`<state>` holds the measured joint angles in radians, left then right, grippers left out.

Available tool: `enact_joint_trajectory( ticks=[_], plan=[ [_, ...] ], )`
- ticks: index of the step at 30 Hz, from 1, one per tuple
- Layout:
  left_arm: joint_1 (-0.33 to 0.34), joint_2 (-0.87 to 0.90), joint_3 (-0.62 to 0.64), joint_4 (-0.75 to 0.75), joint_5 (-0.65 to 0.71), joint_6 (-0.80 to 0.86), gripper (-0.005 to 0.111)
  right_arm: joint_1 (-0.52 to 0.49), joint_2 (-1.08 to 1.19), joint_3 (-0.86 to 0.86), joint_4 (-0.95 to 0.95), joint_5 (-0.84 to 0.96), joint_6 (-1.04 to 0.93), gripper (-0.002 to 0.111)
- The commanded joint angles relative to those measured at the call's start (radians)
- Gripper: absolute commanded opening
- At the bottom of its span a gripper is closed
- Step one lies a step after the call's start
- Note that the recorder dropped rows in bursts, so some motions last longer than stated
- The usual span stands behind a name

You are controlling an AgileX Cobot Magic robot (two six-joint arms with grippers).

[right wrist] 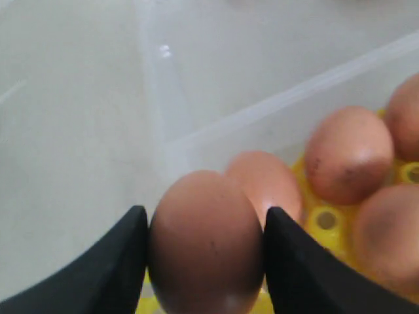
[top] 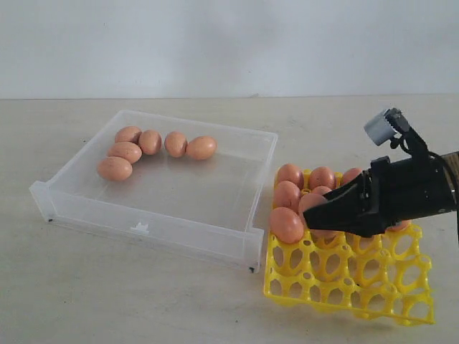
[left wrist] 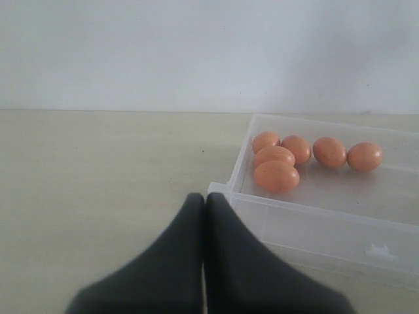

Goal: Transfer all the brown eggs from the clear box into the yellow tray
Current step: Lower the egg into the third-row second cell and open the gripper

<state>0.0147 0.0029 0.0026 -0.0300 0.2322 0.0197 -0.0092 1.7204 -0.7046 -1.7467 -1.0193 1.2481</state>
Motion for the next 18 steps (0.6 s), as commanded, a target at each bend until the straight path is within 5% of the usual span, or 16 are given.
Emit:
enact_joint_trajectory(
  ticks=[1,12,18],
  plan=[
    [-0.004,-0.003,-0.003,-0.005,0.000,0.001,-0.004,0.004,0.002,-0.006,0.002,0.163,-0.100,0.000],
    [-0.004,-0.003,-0.003,-0.005,0.000,0.001,-0.004,0.033,0.056,-0.006,0.063,0.172,-0.206,0.001],
    [-0.004,-0.003,-0.003,-0.005,0.000,0.001,-0.004,0.033,0.056,-0.006,0.090,0.148,-0.206,0.040]
  ],
)
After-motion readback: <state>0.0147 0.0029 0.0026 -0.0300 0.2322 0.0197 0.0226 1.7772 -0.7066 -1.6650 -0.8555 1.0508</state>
